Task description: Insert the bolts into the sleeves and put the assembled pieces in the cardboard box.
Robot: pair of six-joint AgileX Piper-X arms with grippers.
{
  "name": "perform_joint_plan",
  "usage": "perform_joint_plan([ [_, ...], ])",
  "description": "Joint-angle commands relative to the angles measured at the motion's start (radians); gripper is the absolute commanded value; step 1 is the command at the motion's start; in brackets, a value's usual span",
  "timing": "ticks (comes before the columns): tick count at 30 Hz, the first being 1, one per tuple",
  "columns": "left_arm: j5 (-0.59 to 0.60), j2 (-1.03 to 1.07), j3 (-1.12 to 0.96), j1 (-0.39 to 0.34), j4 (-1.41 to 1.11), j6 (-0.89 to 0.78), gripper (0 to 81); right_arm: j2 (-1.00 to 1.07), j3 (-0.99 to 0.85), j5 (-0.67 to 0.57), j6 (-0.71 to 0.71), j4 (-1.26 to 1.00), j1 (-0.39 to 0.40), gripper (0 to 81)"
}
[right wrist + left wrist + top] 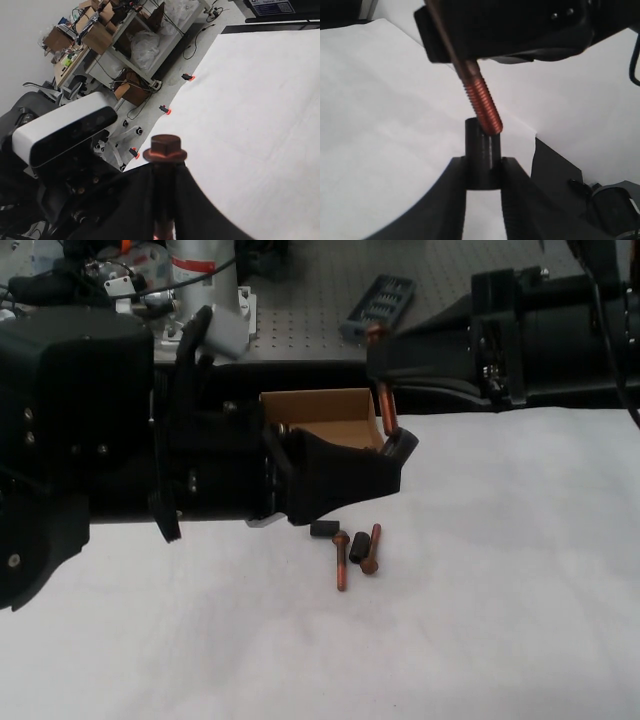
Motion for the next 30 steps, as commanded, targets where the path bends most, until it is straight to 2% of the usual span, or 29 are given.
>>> perform_joint_plan([
  [1, 0.014, -0.016, -0.004, -0.001, -0.042, -0.01, 0.6, 0.0, -0.001, 0.013, -0.007, -0.015, -0.007, 2.9],
  [10, 0.012, -0.016, -0.001, -0.001, 0.022, -0.008, 0.6, 0.0, -0.001, 0.013, 0.005, -0.036, -0.052, 2.9],
  [30, -0.018, -0.016, -0.001, -0.001, -0.056, -0.007, 0.6, 0.0, -0.001, 0.005, 0.008, -0.036, -0.053, 2.9],
])
